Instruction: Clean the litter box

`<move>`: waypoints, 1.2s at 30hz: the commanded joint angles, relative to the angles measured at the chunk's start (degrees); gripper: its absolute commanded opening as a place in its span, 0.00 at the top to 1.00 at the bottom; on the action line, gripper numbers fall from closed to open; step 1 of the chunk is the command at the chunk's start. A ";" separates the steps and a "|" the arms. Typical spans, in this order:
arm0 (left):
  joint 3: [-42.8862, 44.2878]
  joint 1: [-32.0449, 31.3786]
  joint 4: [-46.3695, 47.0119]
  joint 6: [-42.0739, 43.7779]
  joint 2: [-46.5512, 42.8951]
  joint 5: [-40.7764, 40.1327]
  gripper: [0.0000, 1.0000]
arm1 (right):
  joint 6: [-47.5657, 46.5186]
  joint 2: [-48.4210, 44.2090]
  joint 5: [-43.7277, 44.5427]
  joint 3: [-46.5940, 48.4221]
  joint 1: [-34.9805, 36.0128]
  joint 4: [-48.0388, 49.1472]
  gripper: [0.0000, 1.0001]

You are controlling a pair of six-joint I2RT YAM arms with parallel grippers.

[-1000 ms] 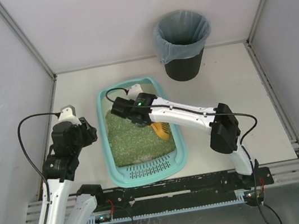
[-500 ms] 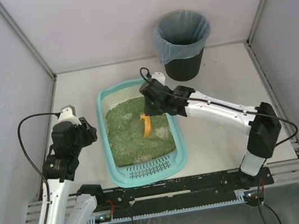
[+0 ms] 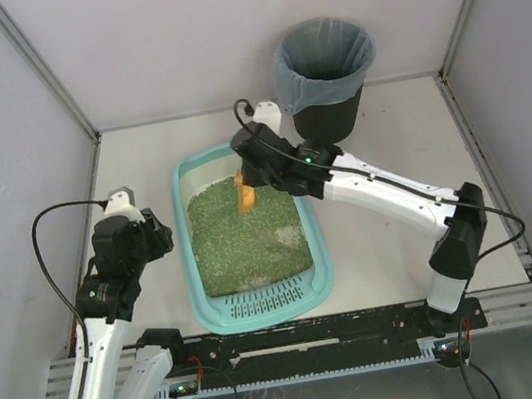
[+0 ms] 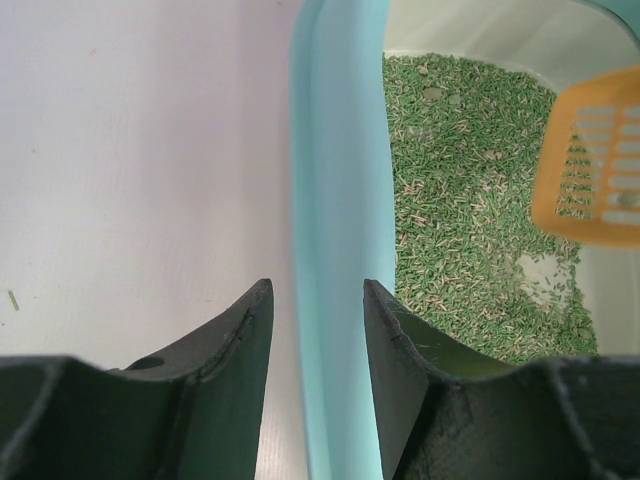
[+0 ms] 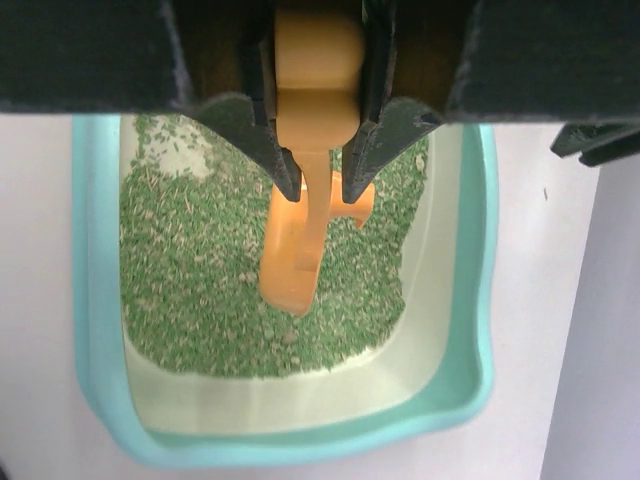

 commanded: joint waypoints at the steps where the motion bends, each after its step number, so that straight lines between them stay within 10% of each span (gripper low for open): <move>1: -0.40 0.60 0.93 -0.58 -0.05 0.53 0.54 | -6.13 7.64 13.15 14.74 2.72 -15.35 1.00; 11: -0.40 0.93 0.84 -0.77 -0.67 -0.50 0.54 | -7.88 26.57 22.12 40.69 3.82 -39.79 1.00; 26: -0.38 1.43 0.93 -0.77 -0.01 0.03 0.54 | -15.26 32.98 23.96 38.68 1.13 -38.29 1.00; 36: -0.41 1.56 0.93 -0.67 0.34 0.42 0.54 | -20.23 33.69 8.50 35.87 -2.67 -26.16 1.00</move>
